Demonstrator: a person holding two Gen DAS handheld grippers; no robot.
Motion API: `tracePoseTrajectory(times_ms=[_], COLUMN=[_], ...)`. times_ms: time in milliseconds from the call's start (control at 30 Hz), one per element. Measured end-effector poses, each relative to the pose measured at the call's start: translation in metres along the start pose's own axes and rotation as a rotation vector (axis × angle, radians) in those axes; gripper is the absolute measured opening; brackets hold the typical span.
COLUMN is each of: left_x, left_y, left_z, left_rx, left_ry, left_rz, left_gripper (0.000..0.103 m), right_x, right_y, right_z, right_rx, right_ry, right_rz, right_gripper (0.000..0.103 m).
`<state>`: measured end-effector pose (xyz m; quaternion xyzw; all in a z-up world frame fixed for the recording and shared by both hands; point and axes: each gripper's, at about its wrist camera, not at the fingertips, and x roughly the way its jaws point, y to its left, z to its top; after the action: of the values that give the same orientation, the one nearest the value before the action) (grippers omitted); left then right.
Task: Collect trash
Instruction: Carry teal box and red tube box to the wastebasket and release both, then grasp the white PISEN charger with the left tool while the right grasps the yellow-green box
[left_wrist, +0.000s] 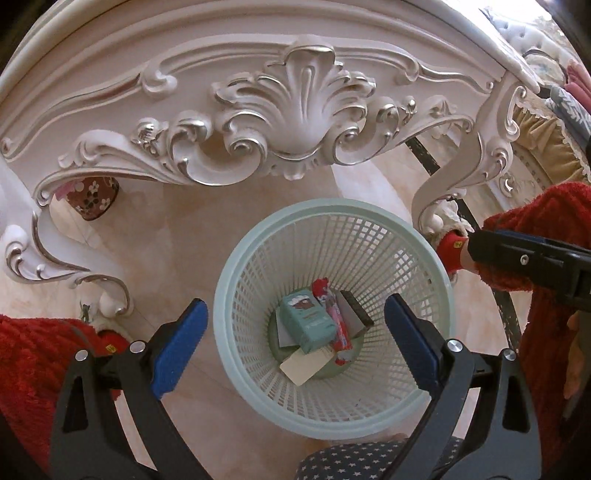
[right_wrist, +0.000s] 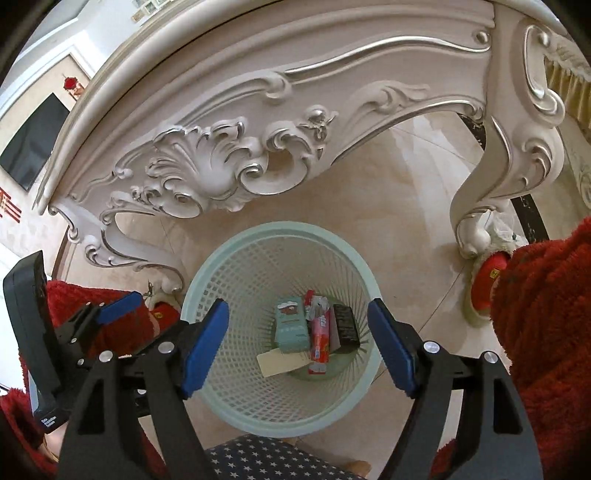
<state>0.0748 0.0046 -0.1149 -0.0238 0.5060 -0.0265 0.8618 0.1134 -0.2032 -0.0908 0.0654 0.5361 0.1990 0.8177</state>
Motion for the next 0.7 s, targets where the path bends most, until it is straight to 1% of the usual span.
tracePoseTrajectory(times_ms=[167, 300, 367, 400, 500, 533, 567, 600, 700], left_x=[0.000, -0.010, -0.021, -0.027, -0.054, -0.067, -0.075, -0.088, -0.110], left_y=[-0.005, -0.007, -0.005, -0.003, 0.006, 0.011, 0.013, 0.017, 0.024], left_z=[-0.002, -0.003, -0.002, -0.002, 0.004, 0.011, 0.016, 0.029, 0.064], left_rx=[0.028, 0.041, 0.031, 0.022, -0.037, -0.069, -0.084, -0.107, -0.145], left_ry=[0.005, -0.029, -0.059, -0.074, -0.117, -0.132, -0.142, -0.160, -0.208], left_rz=[0.007, 0.005, -0.003, -0.007, -0.030, -0.053, -0.061, -0.064, -0.055], left_gripper=[0.094, 0.094, 0.094, 0.094, 0.094, 0.094, 0.094, 0.094, 0.094], right_x=[-0.003, -0.013, -0.027, -0.040, -0.073, -0.082, -0.090, -0.099, -0.122], right_y=[0.004, 0.007, 0.010, 0.012, 0.018, 0.020, 0.022, 0.023, 0.028], right_z=[-0.001, -0.001, -0.002, -0.003, -0.002, 0.002, 0.008, 0.017, 0.058], right_rx=[-0.018, -0.037, -0.050, -0.061, -0.095, -0.106, -0.115, -0.124, -0.149], right_ry=[-0.009, -0.045, -0.093, -0.141, -0.249, -0.273, -0.296, -0.321, -0.393], right_rz=[-0.003, 0.008, 0.032, 0.054, 0.093, 0.100, 0.103, 0.107, 0.101], right_gripper=[0.073, 0.073, 0.073, 0.073, 0.074, 0.073, 0.073, 0.073, 0.074])
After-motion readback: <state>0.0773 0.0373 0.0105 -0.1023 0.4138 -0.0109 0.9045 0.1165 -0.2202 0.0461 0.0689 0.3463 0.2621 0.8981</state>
